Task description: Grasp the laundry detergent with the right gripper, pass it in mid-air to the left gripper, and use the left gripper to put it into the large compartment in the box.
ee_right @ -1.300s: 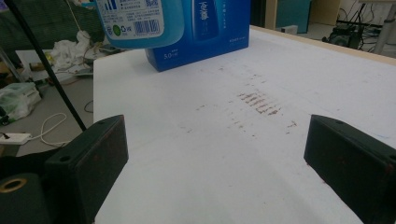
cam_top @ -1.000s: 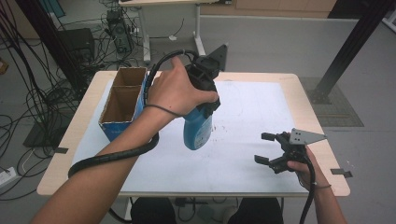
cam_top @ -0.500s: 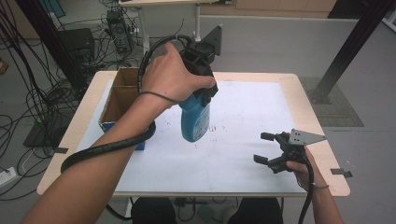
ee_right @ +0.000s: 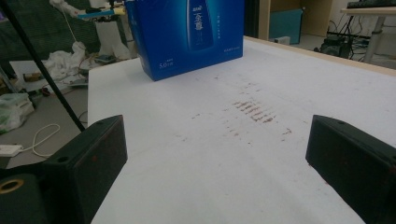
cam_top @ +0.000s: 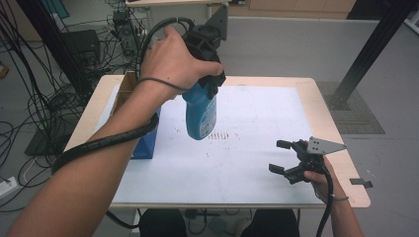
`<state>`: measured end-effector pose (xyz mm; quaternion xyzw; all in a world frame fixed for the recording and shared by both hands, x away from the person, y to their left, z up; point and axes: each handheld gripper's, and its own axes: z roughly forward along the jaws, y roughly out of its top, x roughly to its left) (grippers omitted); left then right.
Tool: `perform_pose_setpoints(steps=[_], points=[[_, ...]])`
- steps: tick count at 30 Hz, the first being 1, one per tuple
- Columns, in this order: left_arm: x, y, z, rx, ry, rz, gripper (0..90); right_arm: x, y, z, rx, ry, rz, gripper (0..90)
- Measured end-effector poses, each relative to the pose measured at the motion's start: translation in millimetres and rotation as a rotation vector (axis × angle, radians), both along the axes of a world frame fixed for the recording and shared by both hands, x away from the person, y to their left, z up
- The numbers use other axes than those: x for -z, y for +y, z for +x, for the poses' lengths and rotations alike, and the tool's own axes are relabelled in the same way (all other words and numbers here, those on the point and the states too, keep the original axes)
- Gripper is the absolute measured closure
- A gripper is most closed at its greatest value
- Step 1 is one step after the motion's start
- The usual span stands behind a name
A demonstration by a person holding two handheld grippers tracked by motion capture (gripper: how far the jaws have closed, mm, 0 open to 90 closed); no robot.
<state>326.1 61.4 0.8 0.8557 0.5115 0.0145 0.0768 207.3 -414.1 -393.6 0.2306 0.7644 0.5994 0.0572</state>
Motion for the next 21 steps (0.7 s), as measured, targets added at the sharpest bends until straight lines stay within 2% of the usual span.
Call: perform_pose_setpoints(steps=[6,15,21], points=[[-11.7,4.7,2.5,-0.022,-0.008,0.012,37.7,0.3,-0.8,-0.6,0.002,0.002,-0.001,5.5],[-19.6,15.7,10.1,-0.062,0.000,0.014,37.6,-0.2,-1.9,-0.8,0.007,0.001,0.000,5.4],[-24.9,30.0,16.0,-0.119,-0.001,0.020,37.7,1.2,-2.3,-0.6,0.011,0.001,0.002,5.2]])
